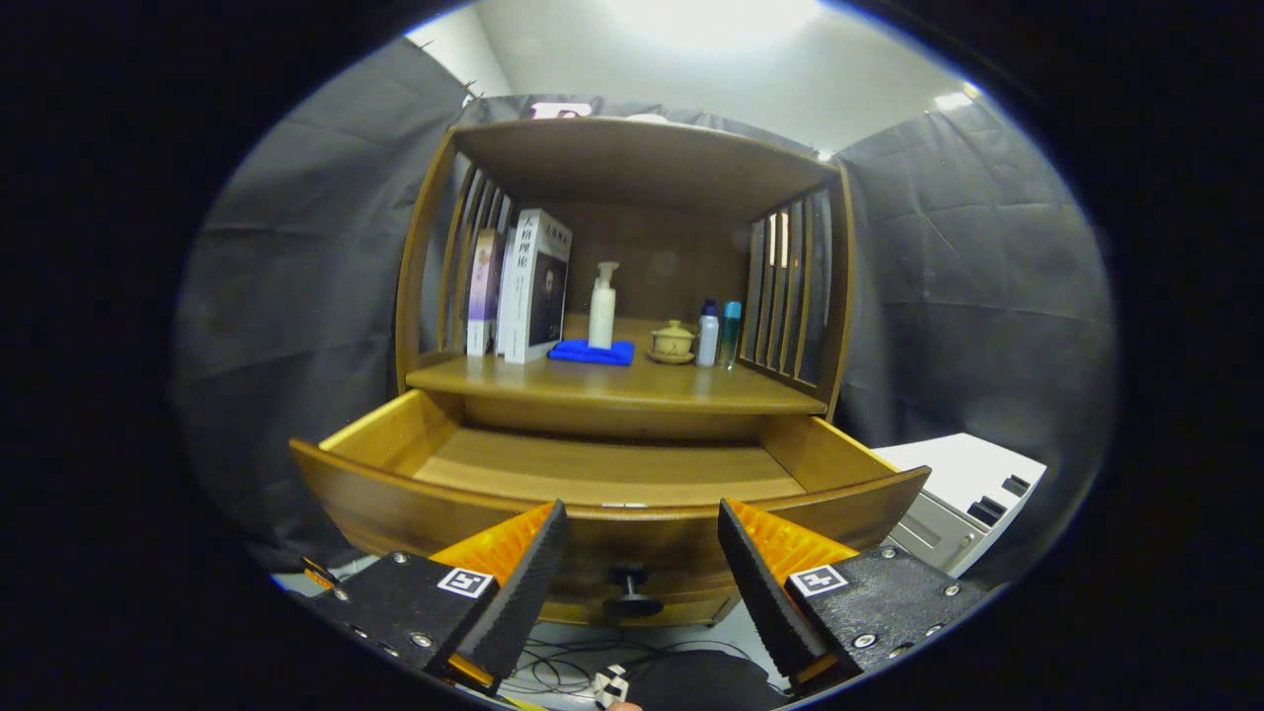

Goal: Pull open the drawer, take out the items inside it, and place them on the countertop above the cabinet.

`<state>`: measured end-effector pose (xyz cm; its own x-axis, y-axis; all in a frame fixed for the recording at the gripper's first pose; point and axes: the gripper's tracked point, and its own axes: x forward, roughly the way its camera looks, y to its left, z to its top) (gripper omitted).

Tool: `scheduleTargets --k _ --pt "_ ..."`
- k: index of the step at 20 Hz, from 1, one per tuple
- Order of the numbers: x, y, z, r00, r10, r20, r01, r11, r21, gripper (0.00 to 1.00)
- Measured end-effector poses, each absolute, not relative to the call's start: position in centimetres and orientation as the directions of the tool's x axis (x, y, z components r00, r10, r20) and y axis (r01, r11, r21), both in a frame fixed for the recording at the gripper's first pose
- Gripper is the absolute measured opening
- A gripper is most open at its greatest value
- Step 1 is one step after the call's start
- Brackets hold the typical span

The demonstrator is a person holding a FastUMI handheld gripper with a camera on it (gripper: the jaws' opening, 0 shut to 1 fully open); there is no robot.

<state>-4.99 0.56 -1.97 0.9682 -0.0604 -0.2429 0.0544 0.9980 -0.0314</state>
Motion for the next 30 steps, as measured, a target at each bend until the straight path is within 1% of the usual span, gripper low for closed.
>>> scheduleTargets --k 4,10,14,16,18,21,24,30 --pt "-3.4 -0.2 -0.1 0.971 -0.099 -0.220 0.095 0.995 -0.027 0.94" --pt "0.5 0.4 1.7 0.964 -0.103 -0.245 0.089 0.994 -0.067 0.94" --pt "3.2 0.5 0.9 0.932 -0.127 -0.339 0.102 0.991 -0.090 0.94" --pt "4.1 -0.2 0.0 0.909 -0.160 -0.385 0.114 0.983 -0.141 0.95" --pt "5.1 -0.3 -1.7 0.882 -0.167 -0.440 0.098 0.980 -0.175 0.95" --pt "5.5 -0.3 -4.9 0.814 -0.176 -0.553 0.080 0.978 -0.194 0.95" --pt "5.6 -0.3 -7.7 0.748 -0.181 -0.639 0.082 0.980 -0.181 0.95" --pt "5.4 -0.6 -11.4 0.619 -0.193 -0.761 0.108 0.981 -0.161 0.95"
